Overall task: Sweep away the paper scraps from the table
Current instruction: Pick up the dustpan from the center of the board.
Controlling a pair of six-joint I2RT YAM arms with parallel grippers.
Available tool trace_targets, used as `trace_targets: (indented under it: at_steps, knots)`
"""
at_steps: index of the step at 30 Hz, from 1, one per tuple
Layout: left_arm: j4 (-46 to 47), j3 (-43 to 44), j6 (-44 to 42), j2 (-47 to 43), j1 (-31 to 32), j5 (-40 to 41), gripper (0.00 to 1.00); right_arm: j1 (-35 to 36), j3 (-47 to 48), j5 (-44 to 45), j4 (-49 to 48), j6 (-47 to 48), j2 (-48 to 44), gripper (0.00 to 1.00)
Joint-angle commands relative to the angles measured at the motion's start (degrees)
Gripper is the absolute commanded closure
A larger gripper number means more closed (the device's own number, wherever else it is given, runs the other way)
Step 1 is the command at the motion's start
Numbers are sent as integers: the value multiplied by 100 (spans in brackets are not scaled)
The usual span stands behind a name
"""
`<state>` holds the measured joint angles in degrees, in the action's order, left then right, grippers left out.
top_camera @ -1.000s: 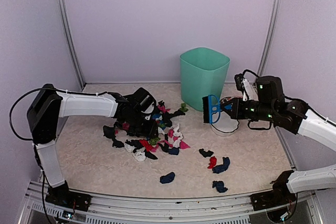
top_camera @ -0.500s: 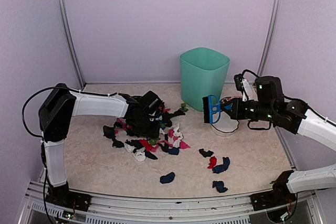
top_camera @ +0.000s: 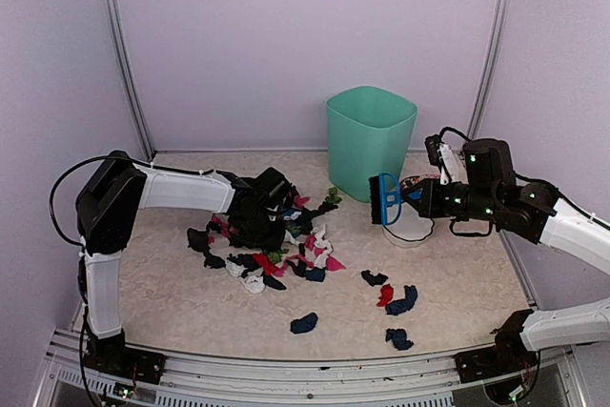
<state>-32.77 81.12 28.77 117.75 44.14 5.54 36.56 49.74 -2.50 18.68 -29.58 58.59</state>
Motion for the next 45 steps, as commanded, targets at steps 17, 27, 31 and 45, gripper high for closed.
trace_targets:
  at_steps: [17, 27, 31, 45]
  knots:
    - [-700, 187, -325, -1582, -269, -588, 100, -52, -56, -80, -176, -104, -75, 100]
    - [1250, -1044, 497, -2601, -905, -3964, 100, -53, -23, -192, -305, -214, -158, 100]
    - [2846, -1766, 1508, -2715, -918, -4944, 100, -58, 1, -185, -273, -249, -211, 100]
    - [13135, -3952, 8953, -1060, -461, -5042, 100, -55, 19, -93, -222, -326, -282, 100]
